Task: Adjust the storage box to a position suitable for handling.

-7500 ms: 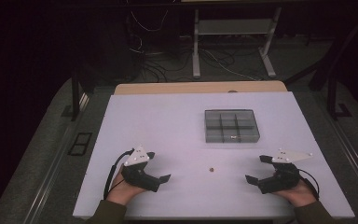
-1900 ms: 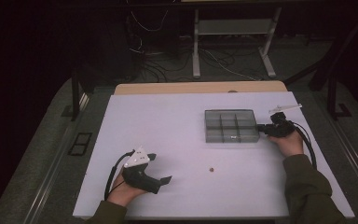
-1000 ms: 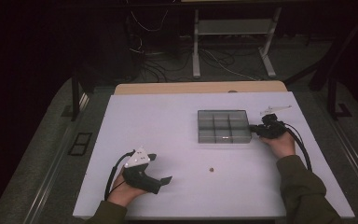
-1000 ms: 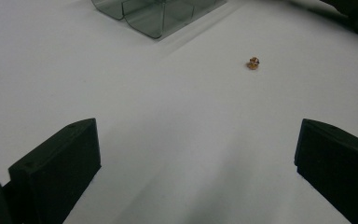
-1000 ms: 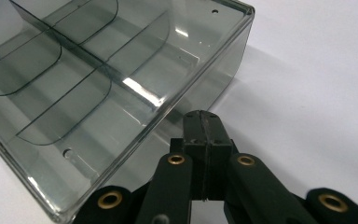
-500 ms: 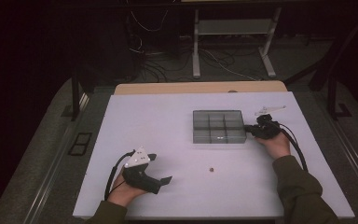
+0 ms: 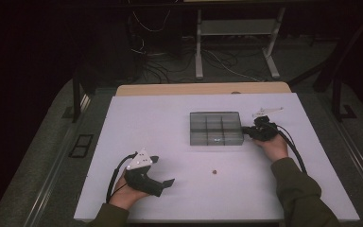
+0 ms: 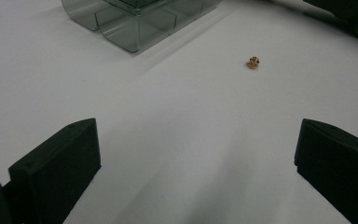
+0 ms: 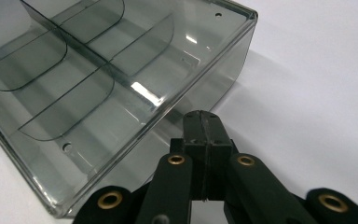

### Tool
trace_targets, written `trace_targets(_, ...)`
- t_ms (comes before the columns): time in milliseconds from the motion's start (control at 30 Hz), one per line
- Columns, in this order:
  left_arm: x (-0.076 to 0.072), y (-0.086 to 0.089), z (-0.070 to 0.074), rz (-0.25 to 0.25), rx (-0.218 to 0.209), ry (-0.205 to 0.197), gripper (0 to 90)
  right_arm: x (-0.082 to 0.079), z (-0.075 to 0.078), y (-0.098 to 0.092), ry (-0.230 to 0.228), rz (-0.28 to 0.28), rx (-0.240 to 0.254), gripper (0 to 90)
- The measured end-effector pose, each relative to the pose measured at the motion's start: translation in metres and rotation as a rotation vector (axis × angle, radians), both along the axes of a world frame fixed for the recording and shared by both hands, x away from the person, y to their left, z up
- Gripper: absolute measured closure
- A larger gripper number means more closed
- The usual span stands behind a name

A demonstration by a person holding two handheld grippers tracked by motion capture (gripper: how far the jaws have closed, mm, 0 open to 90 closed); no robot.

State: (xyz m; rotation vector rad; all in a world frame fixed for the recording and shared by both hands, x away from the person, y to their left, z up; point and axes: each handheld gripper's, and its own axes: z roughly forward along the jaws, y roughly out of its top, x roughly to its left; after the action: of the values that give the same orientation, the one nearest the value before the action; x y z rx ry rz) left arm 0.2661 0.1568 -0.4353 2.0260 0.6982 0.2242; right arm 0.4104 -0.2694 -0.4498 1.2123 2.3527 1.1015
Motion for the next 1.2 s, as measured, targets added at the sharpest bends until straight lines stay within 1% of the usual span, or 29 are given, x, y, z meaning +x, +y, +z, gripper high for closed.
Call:
trace_targets(167, 0.000, 0.000, 0.000, 0.002, -0.002, 0.001, 0.0, 0.001, -0.001, 0.009, -0.003, 0.007, 0.013, 89.3)
trace_targets(267, 0.000, 0.000, 0.000, 0.000, -0.001, 0.000, 0.0, 0.000, -0.001, 0.013, 0.000, 0.022, 0.007, 89.3)
trace_targets(367, 0.000, 0.001, 0.000, 0.001, -0.001, 0.000, 0.0, -0.001, -0.001, 0.015, -0.005, 0.030, 0.004, 89.3)
trace_targets(467, 0.000, 0.000, 0.000, 0.000, 0.000, -0.001, 0.0, -0.001, -0.001, 0.015, 0.001, 0.035, 0.009, 89.3)
trace_targets(600, 0.000, 0.000, 0.000, -0.001, 0.001, 0.000, 0.0, -0.002, 0.001, 0.018, -0.001, 0.052, 0.023, 89.3)
trace_targets(700, 0.000, 0.000, 0.001, 0.000, 0.003, 0.000, 0.0, -0.003, 0.001, 0.020, -0.001, 0.067, 0.022, 89.2)
trace_targets(800, 0.000, 0.001, 0.000, 0.001, 0.001, -0.001, 0.0, -0.003, 0.001, 0.020, 0.004, 0.065, 0.030, 89.1)
trace_targets(867, -0.001, 0.000, 0.000, 0.002, 0.000, -0.002, 0.0, -0.003, 0.002, 0.018, -0.003, 0.059, 0.034, 86.4)
trace_targets(900, -0.001, 0.000, 0.000, 0.000, 0.001, -0.003, 0.0, -0.003, 0.004, 0.016, 0.001, 0.052, 0.040, 84.1)
trace_targets(933, -0.001, 0.000, 0.000, 0.000, 0.002, -0.003, 0.0, -0.003, 0.005, 0.015, -0.006, 0.042, 0.044, 82.4)
trace_targets(967, -0.001, 0.000, 0.000, 0.000, 0.002, -0.003, 0.0, -0.003, 0.005, 0.015, -0.006, 0.042, 0.044, 82.4)
trace_targets(1000, -0.001, 0.000, 0.000, 0.000, 0.001, -0.003, 0.0, -0.004, 0.009, 0.010, -0.007, 0.024, 0.069, 77.5)
trace_targets(1033, -0.001, 0.000, 0.000, 0.001, 0.001, -0.003, 0.0, -0.005, 0.011, 0.008, -0.007, 0.018, 0.076, 74.9)
trace_targets(1067, -0.001, 0.000, 0.000, 0.001, 0.001, -0.003, 0.0, -0.005, 0.011, 0.008, -0.007, 0.018, 0.076, 74.9)
trace_targets(1100, -0.001, 0.000, 0.000, 0.001, 0.004, -0.001, 0.0, -0.006, 0.015, 0.004, -0.001, 0.018, 0.094, 68.5)
trace_targets(1133, -0.001, 0.000, 0.000, 0.002, 0.004, -0.002, 0.0, -0.006, 0.018, 0.003, -0.008, 0.018, 0.095, 63.3)
trace_targets(1200, -0.001, 0.000, 0.000, 0.003, 0.003, -0.001, 0.0, -0.007, 0.023, 0.000, -0.013, 0.013, 0.111, 56.0)
